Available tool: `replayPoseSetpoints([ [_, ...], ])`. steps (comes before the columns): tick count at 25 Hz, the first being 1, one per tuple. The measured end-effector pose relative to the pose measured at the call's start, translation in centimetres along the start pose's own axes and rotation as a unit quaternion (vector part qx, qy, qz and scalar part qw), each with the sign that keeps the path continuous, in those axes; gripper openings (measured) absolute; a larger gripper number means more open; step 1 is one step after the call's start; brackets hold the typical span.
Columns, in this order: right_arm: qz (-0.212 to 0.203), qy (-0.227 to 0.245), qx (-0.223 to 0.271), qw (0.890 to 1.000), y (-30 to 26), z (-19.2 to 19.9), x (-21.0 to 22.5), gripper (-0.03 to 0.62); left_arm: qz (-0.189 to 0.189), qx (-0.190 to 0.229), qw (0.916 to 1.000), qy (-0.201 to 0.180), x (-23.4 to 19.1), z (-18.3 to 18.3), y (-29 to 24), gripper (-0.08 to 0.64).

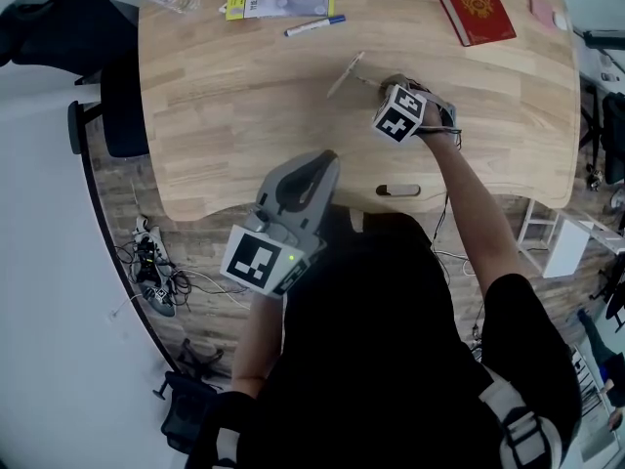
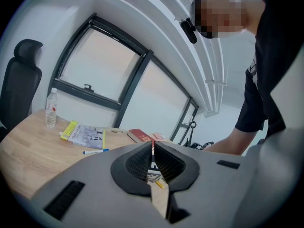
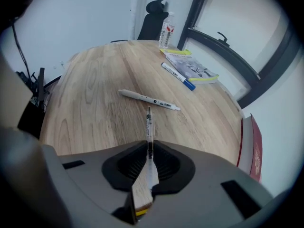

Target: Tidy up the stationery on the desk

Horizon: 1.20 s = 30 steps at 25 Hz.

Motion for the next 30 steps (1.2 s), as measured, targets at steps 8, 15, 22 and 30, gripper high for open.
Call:
replayPoseSetpoints([
  [8,-0.002,-0.130,0.040,0.991,3.5,1.2,0.4,0.058,0.021,-0.014,0.9995,-0.018,0.8,-0.2,-1.2,0.041],
  [15,-0.015,-0.342,0.103,0.934,6.5,3.3,0.7,0.058,0.036,-0.019,0.9990,-0.016,2.0,-0.3,-2.7,0.041],
  [22,-0.007,-0.461,0.110,0.881,7.0,5.6,-0.9,0.058,0.050,-0.022,0.9983,-0.021,3.4,-0.1,-3.9,0.041],
  [30,-0.005,-0.536,0.063,0.842,5.0,7.6,-2.9,0.057,0.054,-0.027,0.9979,-0.021,4.2,0.0,-4.7,0.041],
])
Point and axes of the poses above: the fingertips, and each gripper's own axes: y backward along the fingers, x to its right, z out of its underside, the point moved 6 cm from there along y, backward along the fingers, and after that the axes turned 2 degrees about -x, right-handed, at the moved point
